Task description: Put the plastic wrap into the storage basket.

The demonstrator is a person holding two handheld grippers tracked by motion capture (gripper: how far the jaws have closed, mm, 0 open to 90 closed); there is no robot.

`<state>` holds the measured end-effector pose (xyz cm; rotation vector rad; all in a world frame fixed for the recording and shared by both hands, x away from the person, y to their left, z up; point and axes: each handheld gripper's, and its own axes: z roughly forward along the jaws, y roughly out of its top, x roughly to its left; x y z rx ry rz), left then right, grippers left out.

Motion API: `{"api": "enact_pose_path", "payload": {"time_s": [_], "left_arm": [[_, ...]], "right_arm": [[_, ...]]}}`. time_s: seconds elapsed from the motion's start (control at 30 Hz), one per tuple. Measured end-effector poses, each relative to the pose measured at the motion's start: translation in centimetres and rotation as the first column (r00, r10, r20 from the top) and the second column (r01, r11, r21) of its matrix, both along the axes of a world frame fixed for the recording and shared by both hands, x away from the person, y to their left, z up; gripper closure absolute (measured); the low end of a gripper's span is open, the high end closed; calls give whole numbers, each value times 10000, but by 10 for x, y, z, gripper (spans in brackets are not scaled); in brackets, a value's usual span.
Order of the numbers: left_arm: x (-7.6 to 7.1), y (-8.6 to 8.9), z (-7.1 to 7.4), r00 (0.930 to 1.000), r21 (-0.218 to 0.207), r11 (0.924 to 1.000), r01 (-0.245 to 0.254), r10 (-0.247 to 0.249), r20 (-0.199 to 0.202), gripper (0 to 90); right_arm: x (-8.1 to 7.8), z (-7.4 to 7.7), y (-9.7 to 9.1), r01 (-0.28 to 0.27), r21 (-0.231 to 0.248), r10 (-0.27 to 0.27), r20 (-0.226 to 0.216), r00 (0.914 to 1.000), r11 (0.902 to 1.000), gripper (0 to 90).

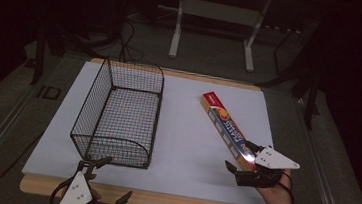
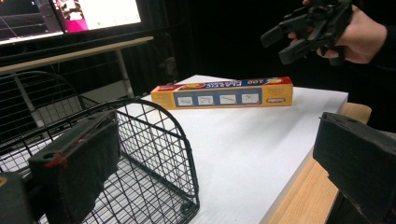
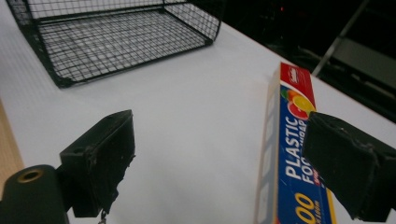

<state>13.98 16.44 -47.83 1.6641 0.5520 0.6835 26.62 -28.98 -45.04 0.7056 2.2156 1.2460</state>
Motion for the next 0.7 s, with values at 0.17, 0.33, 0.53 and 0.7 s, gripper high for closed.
{"api": "enact_pose_path", "payload": {"time_s": [0.17,0.33,0.53,0.7], "left_arm": [[0,-1,0,10000,13,10000,25,-25,-14,15],[1,-1,0,10000,30,10000,33,-33,-30,15],[1,-1,-1,10000,27,10000,54,-54,-34,15],[0,-1,0,10000,49,10000,79,-79,-18,15]], "right_arm": [[16,-1,-8,395,-195,-398,-133,9991,9990,100],[34,-4,-15,675,-305,-692,-620,9957,9973,100],[52,-11,-17,903,-756,-980,-1058,9895,9930,100],[67,-18,-18,1131,-921,-1268,-1599,9790,9893,124]]}}
